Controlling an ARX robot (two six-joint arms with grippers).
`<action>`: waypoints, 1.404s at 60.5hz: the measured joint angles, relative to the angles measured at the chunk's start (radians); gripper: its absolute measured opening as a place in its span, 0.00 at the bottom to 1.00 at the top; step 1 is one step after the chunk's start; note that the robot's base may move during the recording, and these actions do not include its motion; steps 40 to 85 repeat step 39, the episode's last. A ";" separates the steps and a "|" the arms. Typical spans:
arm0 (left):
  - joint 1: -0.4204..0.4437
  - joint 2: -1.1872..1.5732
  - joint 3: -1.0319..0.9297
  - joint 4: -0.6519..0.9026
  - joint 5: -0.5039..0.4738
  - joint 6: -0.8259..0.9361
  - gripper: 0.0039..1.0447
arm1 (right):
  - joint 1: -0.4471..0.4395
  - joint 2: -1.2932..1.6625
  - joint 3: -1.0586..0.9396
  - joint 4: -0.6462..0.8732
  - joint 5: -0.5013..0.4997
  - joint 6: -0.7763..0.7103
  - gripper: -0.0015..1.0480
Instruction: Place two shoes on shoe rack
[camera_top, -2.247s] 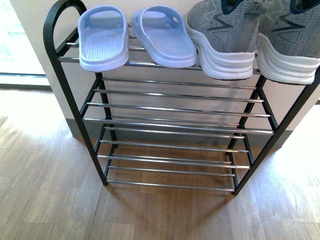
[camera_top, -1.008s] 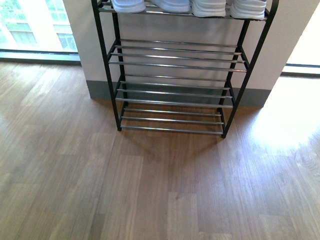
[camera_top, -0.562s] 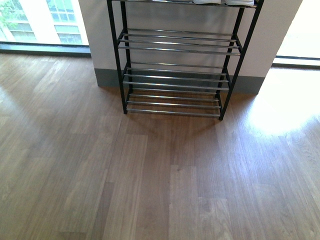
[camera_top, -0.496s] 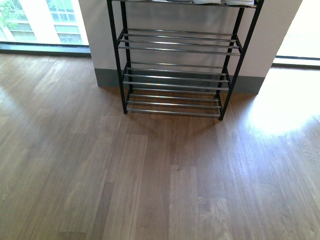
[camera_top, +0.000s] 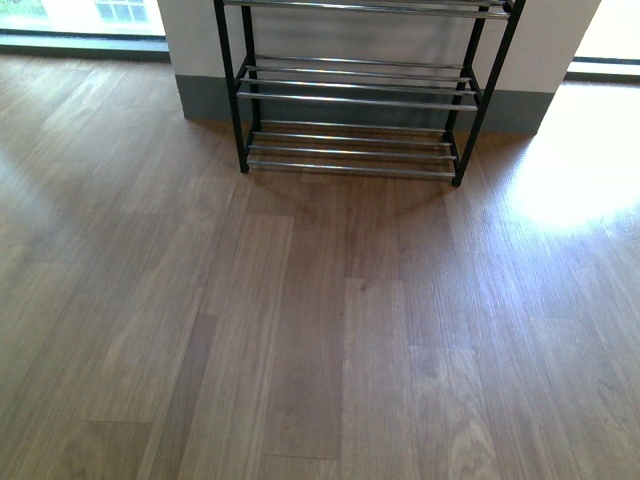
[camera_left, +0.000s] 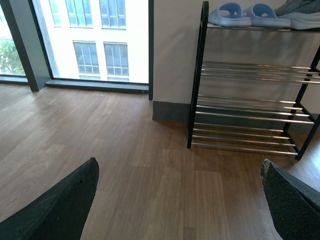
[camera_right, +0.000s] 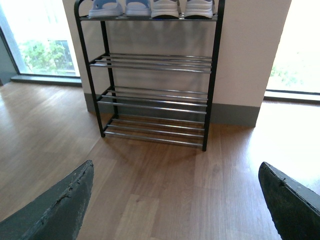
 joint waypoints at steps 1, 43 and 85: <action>0.000 0.000 0.000 0.000 0.000 0.000 0.91 | 0.000 0.000 0.000 0.000 0.001 0.000 0.91; 0.000 0.000 0.000 0.000 0.000 0.000 0.91 | 0.000 0.000 0.000 0.000 0.000 0.000 0.91; 0.000 0.000 0.000 0.000 0.000 0.000 0.91 | 0.000 0.000 0.000 0.000 0.000 0.000 0.91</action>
